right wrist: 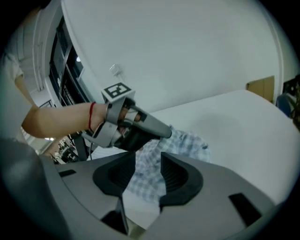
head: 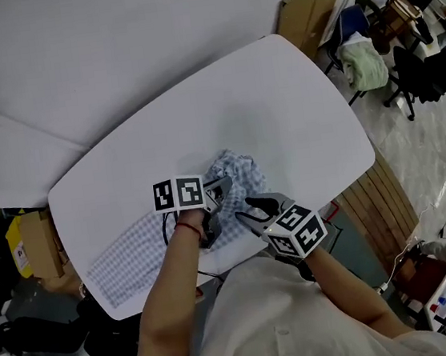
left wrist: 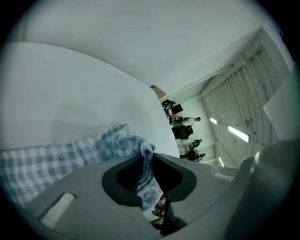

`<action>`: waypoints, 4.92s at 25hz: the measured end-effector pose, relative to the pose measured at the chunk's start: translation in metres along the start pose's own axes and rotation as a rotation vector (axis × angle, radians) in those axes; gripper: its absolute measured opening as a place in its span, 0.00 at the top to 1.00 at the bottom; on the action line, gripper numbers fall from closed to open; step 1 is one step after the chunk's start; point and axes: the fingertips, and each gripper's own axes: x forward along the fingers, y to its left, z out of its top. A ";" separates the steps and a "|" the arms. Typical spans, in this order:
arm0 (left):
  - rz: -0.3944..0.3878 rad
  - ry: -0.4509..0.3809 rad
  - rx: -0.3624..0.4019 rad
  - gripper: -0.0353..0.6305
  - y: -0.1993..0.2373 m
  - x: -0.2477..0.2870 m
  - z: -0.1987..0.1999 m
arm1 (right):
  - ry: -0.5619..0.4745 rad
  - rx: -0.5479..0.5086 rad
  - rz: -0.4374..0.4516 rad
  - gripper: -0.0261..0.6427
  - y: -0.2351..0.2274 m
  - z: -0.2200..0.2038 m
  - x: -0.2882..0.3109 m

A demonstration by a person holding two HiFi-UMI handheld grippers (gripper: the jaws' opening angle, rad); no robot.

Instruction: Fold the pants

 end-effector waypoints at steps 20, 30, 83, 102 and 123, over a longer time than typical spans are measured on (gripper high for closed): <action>-0.005 -0.026 0.102 0.84 -0.077 0.033 0.015 | -0.263 0.253 -0.269 0.64 -0.063 0.012 -0.070; -0.036 -0.086 -0.100 0.84 -0.138 0.115 0.037 | -0.268 0.273 -0.342 0.66 -0.153 0.018 -0.144; 0.018 0.452 0.973 0.69 -0.119 0.189 0.068 | 0.268 -0.229 0.026 0.69 -0.233 -0.021 -0.104; 0.155 0.668 1.094 0.69 -0.079 0.253 0.048 | 0.504 -0.337 0.241 0.78 -0.247 -0.072 -0.089; 0.255 0.486 1.169 0.76 -0.114 0.302 0.073 | 0.479 -0.204 0.045 0.71 -0.325 -0.087 -0.150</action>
